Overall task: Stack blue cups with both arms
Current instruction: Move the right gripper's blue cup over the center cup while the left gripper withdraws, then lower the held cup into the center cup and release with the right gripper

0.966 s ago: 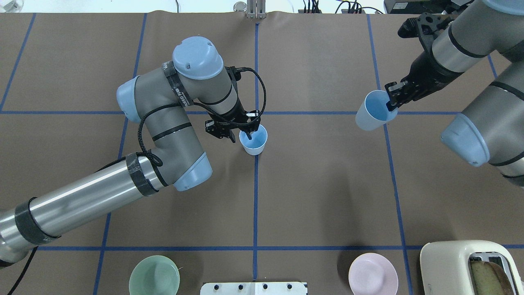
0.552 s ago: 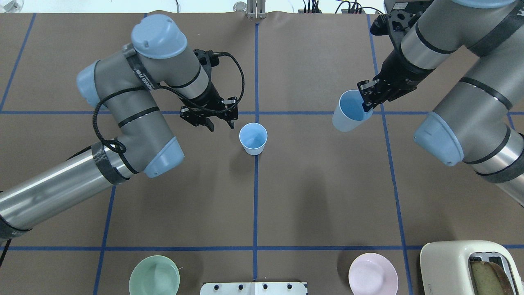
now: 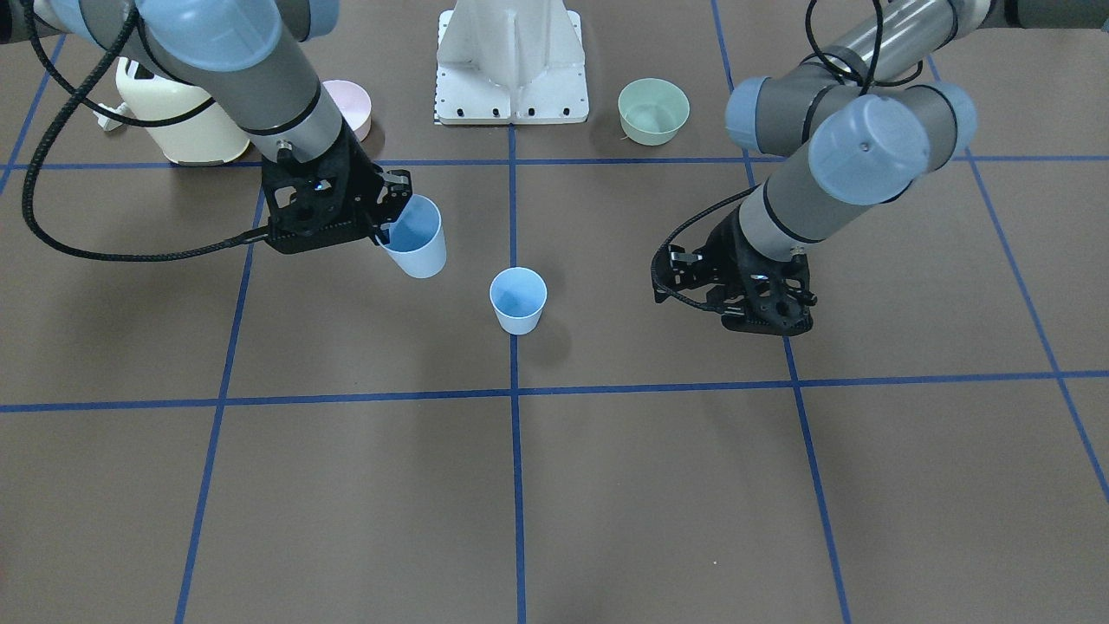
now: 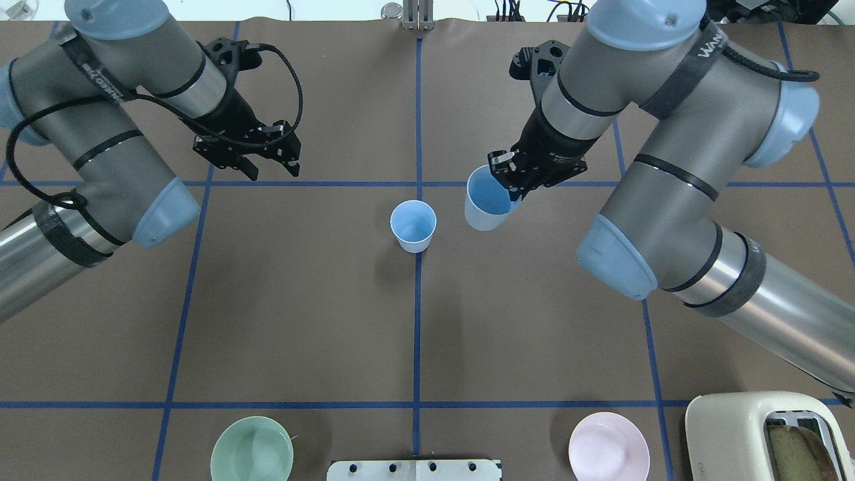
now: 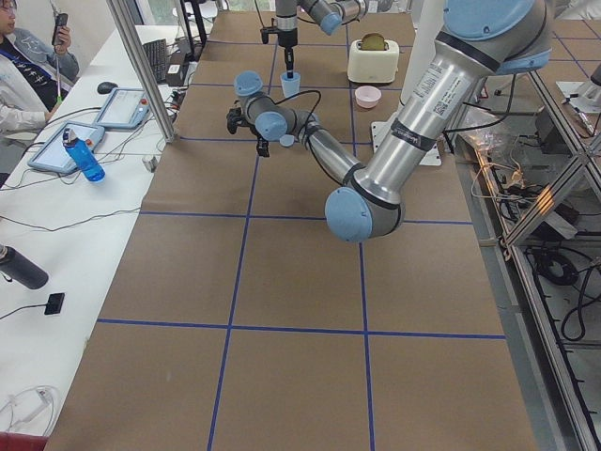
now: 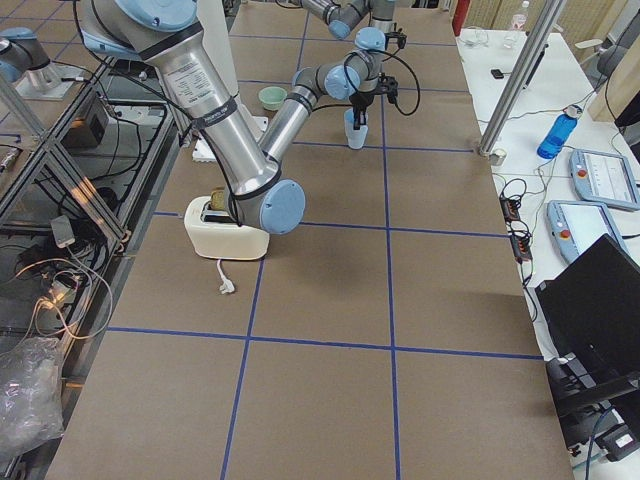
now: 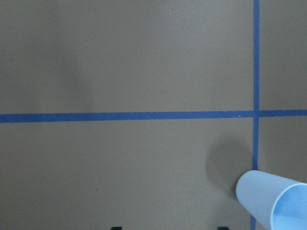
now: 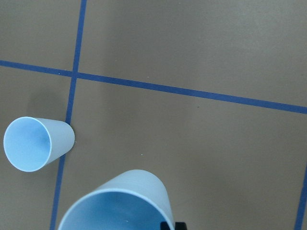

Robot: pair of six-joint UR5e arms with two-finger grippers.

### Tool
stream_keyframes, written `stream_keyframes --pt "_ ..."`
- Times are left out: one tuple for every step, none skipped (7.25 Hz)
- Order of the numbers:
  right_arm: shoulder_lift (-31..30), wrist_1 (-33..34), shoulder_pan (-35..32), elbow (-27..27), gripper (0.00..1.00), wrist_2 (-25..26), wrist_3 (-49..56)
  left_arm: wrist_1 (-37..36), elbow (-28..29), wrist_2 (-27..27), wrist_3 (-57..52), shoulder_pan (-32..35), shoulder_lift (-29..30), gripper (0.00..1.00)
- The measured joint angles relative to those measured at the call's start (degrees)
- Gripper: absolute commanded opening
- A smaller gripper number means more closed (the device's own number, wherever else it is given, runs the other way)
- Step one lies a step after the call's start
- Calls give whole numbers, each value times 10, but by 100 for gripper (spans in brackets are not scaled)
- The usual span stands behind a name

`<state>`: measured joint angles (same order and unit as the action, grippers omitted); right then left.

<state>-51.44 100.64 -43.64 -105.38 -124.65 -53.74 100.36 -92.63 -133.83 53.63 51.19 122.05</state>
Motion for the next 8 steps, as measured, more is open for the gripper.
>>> stream_keyframes --pt "30 -1 14 22 0 14 -24 -1 -3 -1 -52 17 -26 95" --pt "50 -9 24 39 0 25 -42 -1 -4 -1 -99 31 -51 96" --pt "62 -27 30 57 0 32 -55 -2 -4 -1 -138 40 -70 96" --pt "73 -46 37 82 0 43 -61 -1 -3 -1 -164 46 -82 97" --pt "83 -55 42 103 0 53 -63 -1 -2 -1 -174 49 -88 96" --pt "88 -59 48 116 0 59 -62 -1 -1 -1 -177 49 -90 97" --pt "90 -60 54 123 0 63 -62 -1 0 -1 -179 50 -91 97" --pt "90 -60 63 127 0 70 -63 0 0 -1 -179 50 -92 97"
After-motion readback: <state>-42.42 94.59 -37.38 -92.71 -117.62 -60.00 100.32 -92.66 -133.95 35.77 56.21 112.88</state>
